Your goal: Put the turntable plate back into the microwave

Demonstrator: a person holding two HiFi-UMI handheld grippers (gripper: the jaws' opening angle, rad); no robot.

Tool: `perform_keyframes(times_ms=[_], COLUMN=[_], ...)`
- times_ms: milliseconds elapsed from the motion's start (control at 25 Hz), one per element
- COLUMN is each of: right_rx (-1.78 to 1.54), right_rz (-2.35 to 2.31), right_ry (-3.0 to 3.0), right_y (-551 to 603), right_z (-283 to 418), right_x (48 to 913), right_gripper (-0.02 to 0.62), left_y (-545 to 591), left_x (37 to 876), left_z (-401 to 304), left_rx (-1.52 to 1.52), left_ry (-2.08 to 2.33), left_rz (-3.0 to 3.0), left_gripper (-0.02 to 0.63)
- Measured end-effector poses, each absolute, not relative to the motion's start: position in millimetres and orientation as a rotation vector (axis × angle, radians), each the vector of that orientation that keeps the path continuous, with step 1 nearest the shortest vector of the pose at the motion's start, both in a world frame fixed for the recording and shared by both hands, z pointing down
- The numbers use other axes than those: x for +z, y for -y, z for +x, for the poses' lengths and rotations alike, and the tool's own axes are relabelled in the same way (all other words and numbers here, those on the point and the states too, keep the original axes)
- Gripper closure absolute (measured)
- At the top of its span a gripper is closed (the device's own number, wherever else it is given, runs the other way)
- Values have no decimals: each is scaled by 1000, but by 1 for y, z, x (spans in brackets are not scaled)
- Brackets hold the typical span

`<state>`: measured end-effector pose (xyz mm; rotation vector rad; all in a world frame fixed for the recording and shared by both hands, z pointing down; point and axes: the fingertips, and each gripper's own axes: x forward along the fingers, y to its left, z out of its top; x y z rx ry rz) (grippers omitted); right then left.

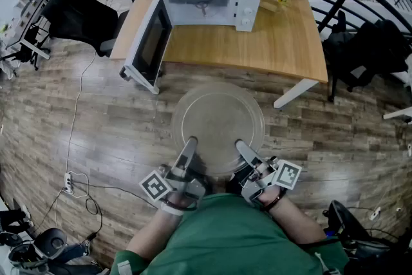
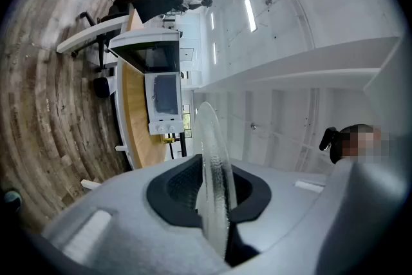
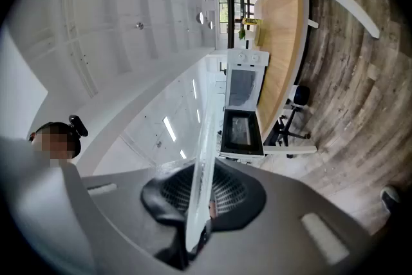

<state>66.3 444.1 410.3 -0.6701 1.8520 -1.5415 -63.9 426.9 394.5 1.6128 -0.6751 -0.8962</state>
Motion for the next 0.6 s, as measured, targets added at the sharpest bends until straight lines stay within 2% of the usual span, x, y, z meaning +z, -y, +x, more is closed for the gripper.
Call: perform_keyframes(times_ms=[600], right_rx=[-1500], right_rz=[-689], right_ry=[-1894], right_y=[-439], right_z=[12], right_x=[396], right_gripper=[551], left_y=[-420], left_x=[384], left_z=[-118], left_rx=[-922], left_ry=[637], left_rz=[1612], left_gripper=[566])
